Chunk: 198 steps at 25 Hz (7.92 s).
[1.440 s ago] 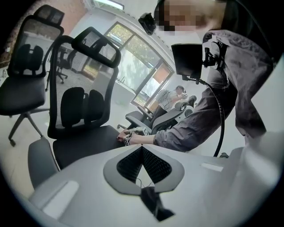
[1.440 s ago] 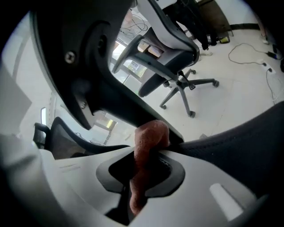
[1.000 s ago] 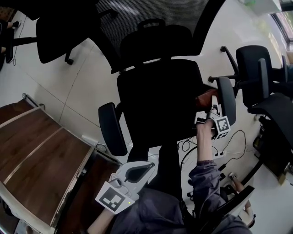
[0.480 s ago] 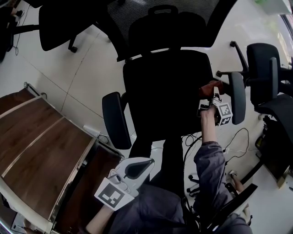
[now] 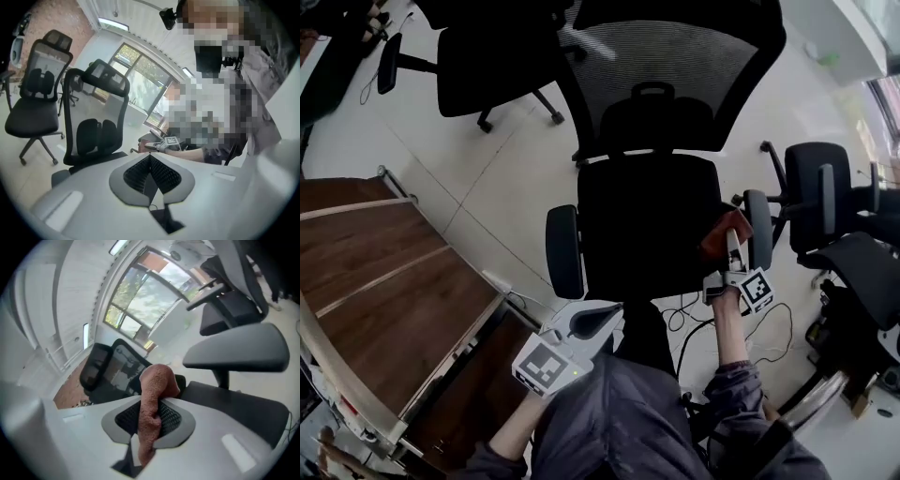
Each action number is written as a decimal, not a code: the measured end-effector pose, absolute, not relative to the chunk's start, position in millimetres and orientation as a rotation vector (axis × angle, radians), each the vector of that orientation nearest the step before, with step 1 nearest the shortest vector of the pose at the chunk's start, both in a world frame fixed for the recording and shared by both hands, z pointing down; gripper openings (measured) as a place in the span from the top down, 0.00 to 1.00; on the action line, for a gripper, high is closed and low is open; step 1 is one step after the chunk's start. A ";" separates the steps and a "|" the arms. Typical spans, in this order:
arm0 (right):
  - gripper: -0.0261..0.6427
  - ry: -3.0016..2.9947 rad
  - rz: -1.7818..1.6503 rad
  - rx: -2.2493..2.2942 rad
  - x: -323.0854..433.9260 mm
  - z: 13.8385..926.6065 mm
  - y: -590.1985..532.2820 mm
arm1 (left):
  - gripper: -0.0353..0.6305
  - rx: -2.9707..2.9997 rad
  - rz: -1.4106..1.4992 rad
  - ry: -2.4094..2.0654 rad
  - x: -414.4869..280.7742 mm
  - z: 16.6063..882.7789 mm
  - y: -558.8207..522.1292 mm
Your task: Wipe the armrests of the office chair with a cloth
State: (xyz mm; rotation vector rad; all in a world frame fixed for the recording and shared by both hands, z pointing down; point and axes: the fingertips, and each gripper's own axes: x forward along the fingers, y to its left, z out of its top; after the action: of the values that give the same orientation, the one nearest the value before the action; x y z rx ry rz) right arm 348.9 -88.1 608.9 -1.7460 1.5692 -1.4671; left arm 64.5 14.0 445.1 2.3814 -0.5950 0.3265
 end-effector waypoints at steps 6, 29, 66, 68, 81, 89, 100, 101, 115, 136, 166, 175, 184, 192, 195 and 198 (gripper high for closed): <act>0.87 2.130 -1.289 -1.727 306.4 481.0 -86.6 | 0.92 2.393 0.305 -0.758 42.5 404.2 16.8; 0.87 2.917 -0.803 -0.992 235.0 306.4 0.3 | 0.92 2.515 0.149 -1.070 104.7 292.2 80.1; 0.87 4.040 -0.339 -0.229 -96.0 671.4 -152.4 | 0.92 1.760 0.075 -1.699 -96.6 361.0 157.3; 0.87 4.043 -0.359 -0.166 -90.3 672.1 -141.3 | 0.92 1.750 0.082 -1.702 -97.7 359.5 152.9; 0.87 3.930 -0.400 0.679 -79.3 630.0 68.3 | 0.92 1.763 0.079 -1.728 -114.8 355.5 139.5; 0.87 3.902 -0.399 0.638 -99.9 639.7 56.0 | 0.92 1.745 0.104 -1.744 -117.4 356.5 147.4; 0.87 4.061 -0.303 -0.108 -97.7 667.6 -136.9 | 0.92 1.743 0.112 -1.691 -91.9 360.6 140.6; 0.87 4.061 -0.307 -0.122 -98.2 666.6 -139.2 | 0.92 1.741 0.113 -1.689 -90.7 360.6 141.5; 0.87 3.871 -0.353 0.842 -78.4 621.8 100.9 | 0.92 1.806 0.107 -1.636 -75.1 365.7 131.5; 0.87 4.017 -0.414 -0.221 -100.6 671.4 -145.5 | 0.92 1.753 0.126 -1.625 -71.8 378.4 162.6; 0.87 3.698 -0.938 -0.376 -3.5 670.7 -3.6 | 0.92 2.051 0.620 -1.420 -48.9 492.3 137.7; 0.87 3.598 -1.213 -0.522 -25.9 764.5 -42.8 | 0.92 2.050 0.619 -1.283 -26.5 518.6 139.1; 0.87 3.643 -1.465 -0.648 -36.9 845.9 -56.7 | 0.92 2.023 0.592 -1.214 -16.7 535.3 138.8; 0.87 3.480 -1.483 -0.530 -35.1 783.1 -44.8 | 0.92 2.053 0.574 -1.218 -16.1 522.8 123.5; 0.87 3.425 -1.449 -0.422 -32.0 747.0 -37.3 | 0.92 2.058 0.570 -1.228 -17.4 516.4 118.5; 0.88 3.405 -1.465 -0.377 -25.0 739.8 -34.2 | 0.92 2.057 0.571 -1.233 -17.5 511.7 116.3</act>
State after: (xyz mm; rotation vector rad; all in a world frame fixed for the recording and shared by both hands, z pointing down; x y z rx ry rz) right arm -25.0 -34.2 739.8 -0.3768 3.4053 -1.4653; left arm -17.5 116.3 511.7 2.0569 -1.2329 0.5711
